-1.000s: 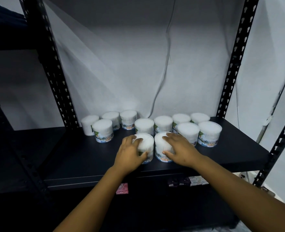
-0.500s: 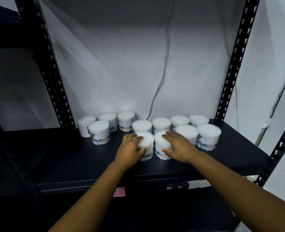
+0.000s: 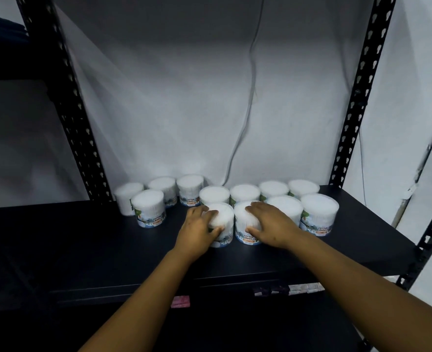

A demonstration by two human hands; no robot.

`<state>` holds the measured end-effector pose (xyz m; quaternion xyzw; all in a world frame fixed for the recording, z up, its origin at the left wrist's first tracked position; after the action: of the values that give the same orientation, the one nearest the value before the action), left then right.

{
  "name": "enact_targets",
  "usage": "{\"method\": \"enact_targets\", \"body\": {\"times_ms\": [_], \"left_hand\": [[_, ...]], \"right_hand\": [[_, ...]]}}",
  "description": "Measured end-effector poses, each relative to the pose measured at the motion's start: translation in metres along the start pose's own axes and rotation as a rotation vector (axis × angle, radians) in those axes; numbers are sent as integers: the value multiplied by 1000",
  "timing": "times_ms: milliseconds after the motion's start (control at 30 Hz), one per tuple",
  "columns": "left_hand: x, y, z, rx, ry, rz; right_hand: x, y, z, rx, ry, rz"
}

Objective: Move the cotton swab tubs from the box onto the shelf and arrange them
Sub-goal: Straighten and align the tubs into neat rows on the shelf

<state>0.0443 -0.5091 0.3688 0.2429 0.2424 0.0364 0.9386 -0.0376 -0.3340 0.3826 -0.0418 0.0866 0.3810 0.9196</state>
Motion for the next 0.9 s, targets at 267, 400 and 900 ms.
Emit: {"method": "enact_targets", "body": {"times_ms": [267,400,900], "left_hand": [[-2,-1,-1,-8,-17,7],[-4,-1,0,-8,-14,1],[-2,-6,3,-134,37,52]], "right_hand": [[-4,-1,3,8,-5,1],[-4,-2,4,9,-6,4],[-4,-4,2,52,127,-18]]}}
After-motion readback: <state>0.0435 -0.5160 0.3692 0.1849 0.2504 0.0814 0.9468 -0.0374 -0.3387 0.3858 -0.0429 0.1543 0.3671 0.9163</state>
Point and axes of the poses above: each hand's wrist, its own x-axis away from the middle knuckle, its own z-axis out of the back of the hand, y = z × x, the point moved 5 cm from there along -x, towards the middle knuckle, and after that the axes turned 8 degrees about x, right-handed, at the moved point
